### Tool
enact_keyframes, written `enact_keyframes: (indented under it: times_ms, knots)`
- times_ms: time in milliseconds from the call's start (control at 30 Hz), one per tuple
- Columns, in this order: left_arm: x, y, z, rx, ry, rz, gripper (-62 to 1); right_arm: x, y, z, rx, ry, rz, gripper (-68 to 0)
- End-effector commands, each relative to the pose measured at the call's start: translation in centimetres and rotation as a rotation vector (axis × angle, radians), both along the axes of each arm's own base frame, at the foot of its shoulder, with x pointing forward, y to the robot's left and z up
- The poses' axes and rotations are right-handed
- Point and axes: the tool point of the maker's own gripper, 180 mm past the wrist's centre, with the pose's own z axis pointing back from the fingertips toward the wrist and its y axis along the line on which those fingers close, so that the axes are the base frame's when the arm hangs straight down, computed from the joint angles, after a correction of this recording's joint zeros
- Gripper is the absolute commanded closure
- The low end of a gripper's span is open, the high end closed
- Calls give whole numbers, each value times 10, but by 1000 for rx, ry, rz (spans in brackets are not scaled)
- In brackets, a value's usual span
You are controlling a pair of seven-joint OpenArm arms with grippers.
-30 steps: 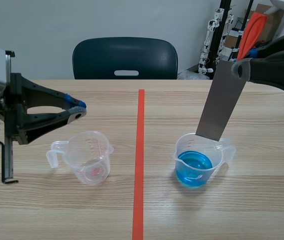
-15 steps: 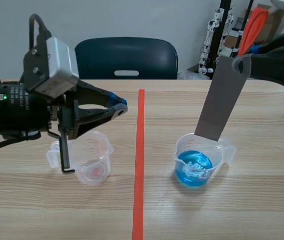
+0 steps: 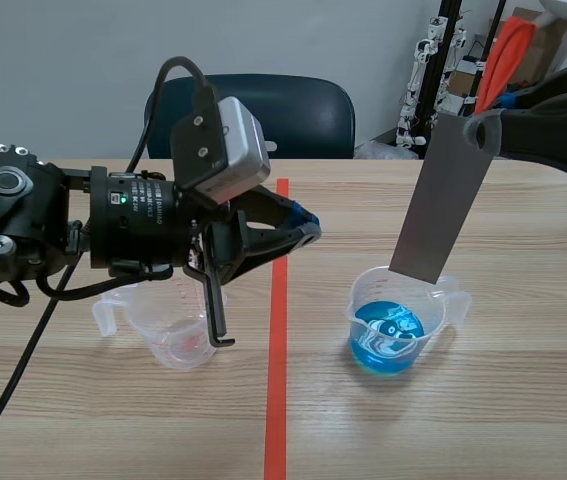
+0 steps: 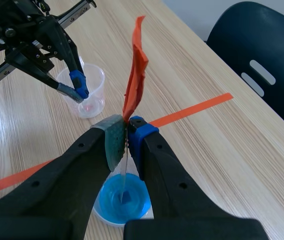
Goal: Do the redox reaction experiment. raise the plate out of the solution
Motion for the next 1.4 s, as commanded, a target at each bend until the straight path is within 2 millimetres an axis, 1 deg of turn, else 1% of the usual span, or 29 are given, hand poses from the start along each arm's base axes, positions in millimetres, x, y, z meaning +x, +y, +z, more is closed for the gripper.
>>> enact_keyframes:
  times_ms: [0, 167, 267, 467, 1000, 1367]
  knots:
    - [3, -5, 8, -33, -4, -8, -27, 7, -1, 19, 20, -53, -8, -5]
    - [5, -10, 0, -40, 36, -11, -27, 7, -1, 24, 30, -47, 3, -5]
    - [2, -13, -3, -41, 57, -27, -27, 7, -1, 27, 34, -44, 1, -5]
    - [2, -16, -3, -48, 59, -30, -27, 9, -2, 30, 26, -49, -3, -5]
    - [6, -14, -2, -42, 55, -31, -27, 10, 1, 37, 1, -59, 4, -5]
    - [6, -14, -2, -42, 55, -31, -27, 10, 0, 36, -9, -57, 2, -5]
